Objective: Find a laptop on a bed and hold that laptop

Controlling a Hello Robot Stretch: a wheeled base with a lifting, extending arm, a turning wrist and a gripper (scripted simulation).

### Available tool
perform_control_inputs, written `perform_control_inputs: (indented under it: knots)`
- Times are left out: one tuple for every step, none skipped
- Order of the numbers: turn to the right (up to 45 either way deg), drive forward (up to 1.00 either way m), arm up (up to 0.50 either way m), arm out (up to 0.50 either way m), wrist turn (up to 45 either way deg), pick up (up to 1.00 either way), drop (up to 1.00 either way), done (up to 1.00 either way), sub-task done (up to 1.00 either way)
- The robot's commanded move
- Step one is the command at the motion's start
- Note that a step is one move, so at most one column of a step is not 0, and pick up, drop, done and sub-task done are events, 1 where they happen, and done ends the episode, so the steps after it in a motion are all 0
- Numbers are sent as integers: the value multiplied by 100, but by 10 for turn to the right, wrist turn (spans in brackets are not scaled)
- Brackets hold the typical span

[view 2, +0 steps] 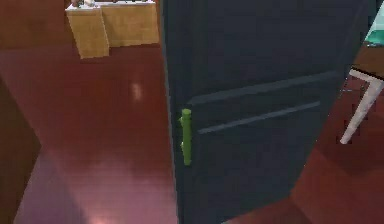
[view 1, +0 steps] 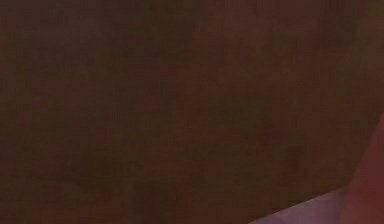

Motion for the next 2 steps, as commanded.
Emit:
perform_control_inputs:
  knots:
    - [0, 20, 0, 0, 0, 0, 0, 0, 0]
    - [450, 0, 0, 0, 0, 0, 0, 0, 0]
